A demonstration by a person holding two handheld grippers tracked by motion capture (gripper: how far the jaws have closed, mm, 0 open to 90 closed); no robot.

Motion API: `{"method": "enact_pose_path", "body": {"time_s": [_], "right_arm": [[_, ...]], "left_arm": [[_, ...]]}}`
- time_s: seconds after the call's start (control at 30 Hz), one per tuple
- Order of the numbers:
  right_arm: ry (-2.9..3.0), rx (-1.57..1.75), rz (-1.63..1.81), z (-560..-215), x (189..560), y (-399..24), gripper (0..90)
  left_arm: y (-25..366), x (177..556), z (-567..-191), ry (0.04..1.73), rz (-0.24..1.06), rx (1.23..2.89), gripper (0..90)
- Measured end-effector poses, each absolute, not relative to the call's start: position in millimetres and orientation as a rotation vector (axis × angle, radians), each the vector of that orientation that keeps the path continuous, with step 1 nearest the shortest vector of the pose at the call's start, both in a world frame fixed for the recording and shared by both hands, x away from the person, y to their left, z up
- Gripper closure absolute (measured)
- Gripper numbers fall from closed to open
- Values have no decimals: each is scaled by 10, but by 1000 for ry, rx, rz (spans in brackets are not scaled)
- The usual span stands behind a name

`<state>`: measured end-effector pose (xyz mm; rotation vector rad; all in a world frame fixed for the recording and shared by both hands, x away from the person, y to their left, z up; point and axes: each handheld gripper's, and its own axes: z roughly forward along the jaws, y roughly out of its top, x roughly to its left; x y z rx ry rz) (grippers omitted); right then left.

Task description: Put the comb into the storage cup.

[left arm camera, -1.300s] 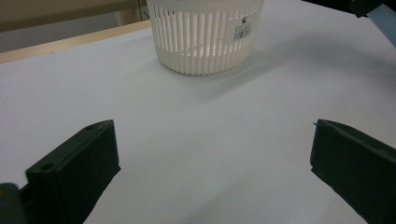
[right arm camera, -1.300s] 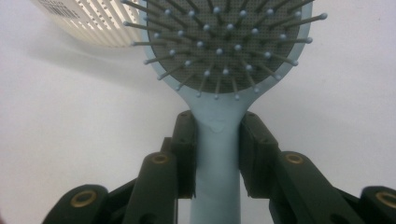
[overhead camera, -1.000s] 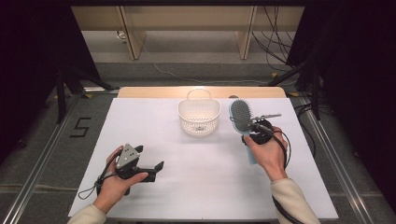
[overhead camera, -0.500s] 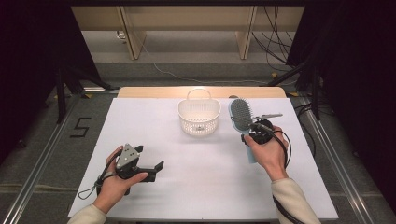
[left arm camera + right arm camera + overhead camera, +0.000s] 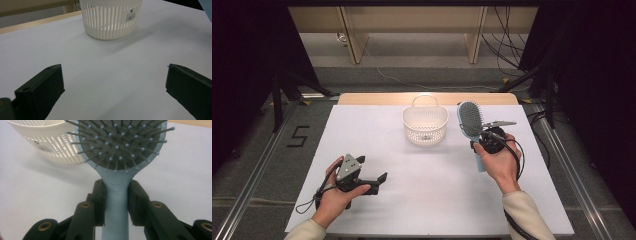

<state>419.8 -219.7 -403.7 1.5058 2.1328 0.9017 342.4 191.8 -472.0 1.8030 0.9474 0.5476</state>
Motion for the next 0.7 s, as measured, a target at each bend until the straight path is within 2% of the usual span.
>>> {"method": "enact_pose_path", "body": {"time_s": [0.7], "right_arm": [[2106, 1480, 939, -4013, 4193, -2191, 705]], "left_arm": [[1915, 3426, -4720, 947, 548, 1800, 12]]}}
